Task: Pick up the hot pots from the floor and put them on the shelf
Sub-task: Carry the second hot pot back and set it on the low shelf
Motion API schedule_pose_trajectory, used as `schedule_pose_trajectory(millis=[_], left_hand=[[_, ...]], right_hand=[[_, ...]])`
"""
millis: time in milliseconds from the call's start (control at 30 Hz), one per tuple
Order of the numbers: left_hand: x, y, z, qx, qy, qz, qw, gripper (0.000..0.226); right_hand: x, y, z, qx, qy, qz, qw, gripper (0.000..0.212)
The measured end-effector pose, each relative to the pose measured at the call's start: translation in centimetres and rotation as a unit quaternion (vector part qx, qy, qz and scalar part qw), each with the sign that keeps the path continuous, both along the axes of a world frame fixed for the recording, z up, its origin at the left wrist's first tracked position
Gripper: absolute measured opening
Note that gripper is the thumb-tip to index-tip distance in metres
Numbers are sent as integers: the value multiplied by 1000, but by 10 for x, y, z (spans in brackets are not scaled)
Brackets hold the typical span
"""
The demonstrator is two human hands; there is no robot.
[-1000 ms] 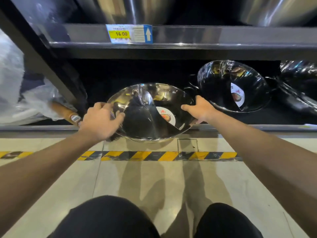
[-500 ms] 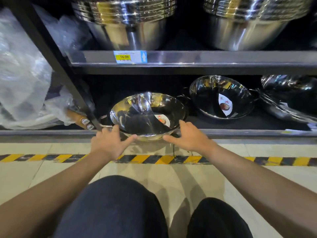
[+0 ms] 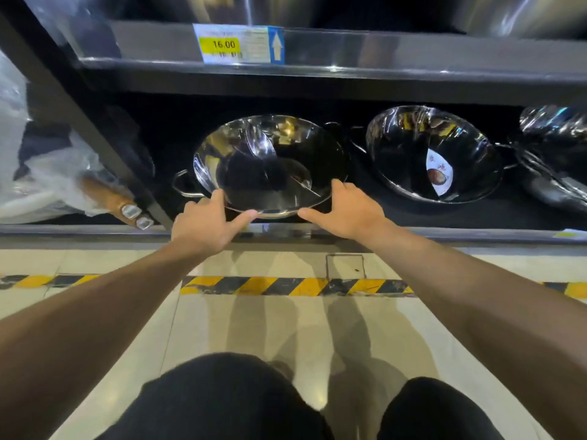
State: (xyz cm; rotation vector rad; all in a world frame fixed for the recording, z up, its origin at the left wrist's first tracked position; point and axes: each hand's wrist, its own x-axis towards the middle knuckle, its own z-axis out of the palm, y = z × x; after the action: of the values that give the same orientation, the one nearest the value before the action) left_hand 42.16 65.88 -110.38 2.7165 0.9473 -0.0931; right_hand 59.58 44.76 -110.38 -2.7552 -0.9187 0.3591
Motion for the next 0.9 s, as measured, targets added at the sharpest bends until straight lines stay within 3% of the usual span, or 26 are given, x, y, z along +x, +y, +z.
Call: schedule_pose_trajectory(millis=[300,433,533,633,900], left_hand=[[31,29,-26,-12,66,16,998,97],[20,13,-25,9,20,44,999,89],[0,-17,-34,126,-26,-67,989,80],[-12,-31,-46,157,28,-127,979,81],[-6,6,-41,121,74,-35,989,87]], right_hand=[[20,31,-13,-60,-3,-1,998,102],[28,26,-9,-38,-22,2,999,96],[37,22,-5,-50,-16,-11,999,93],[35,20,-7,-66,40,-1,997,98],[-6,22,-23,-82,-12,55,995,102]])
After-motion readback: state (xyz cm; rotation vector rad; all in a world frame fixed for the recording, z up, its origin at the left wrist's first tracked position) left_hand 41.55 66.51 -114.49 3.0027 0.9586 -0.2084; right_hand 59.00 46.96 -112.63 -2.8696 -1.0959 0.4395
